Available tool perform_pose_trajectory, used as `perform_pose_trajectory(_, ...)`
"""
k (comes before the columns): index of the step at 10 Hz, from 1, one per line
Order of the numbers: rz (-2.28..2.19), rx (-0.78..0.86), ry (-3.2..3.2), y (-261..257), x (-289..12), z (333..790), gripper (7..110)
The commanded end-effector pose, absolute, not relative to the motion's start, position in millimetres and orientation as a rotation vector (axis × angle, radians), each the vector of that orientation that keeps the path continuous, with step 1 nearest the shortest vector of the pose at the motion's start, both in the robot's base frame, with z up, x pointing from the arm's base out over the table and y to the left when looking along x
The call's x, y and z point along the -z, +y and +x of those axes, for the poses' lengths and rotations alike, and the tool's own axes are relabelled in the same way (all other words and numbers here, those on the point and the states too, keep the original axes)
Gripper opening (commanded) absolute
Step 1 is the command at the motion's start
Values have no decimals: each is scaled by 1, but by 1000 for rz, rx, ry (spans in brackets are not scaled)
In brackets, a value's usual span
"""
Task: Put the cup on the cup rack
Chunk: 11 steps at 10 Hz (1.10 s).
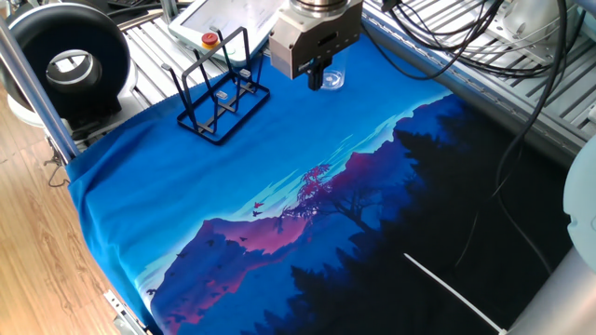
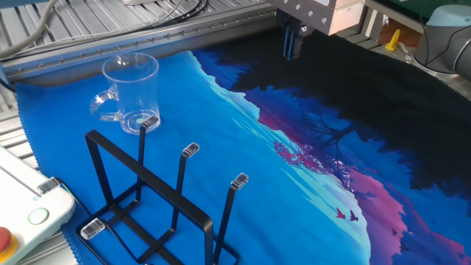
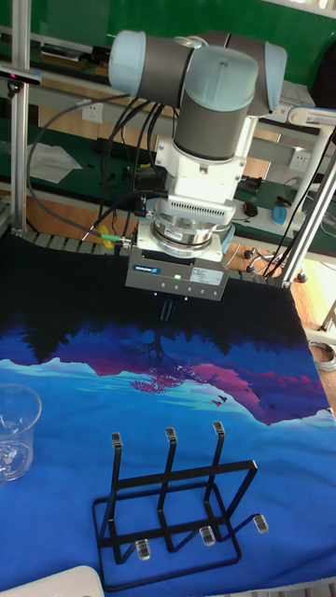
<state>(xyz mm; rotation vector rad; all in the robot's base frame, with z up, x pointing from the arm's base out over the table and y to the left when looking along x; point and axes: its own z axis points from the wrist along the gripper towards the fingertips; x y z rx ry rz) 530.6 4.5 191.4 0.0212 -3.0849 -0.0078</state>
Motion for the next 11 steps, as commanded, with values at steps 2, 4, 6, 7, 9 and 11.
perform_pose_trajectory(2,28,42,-3095,10,-192,533,7)
perform_pose_trajectory(4,32,31,-3092,8,-191,532,7)
perform_pose_trajectory(6,47,38,-3095,9,-191,533,7)
perform_pose_trajectory(7,49,31,-3095,8,-191,533,7)
perform_pose_trajectory(9,51,31,-3096,8,-191,533,7)
perform_pose_trajectory(11,49,31,-3095,8,-191,533,7)
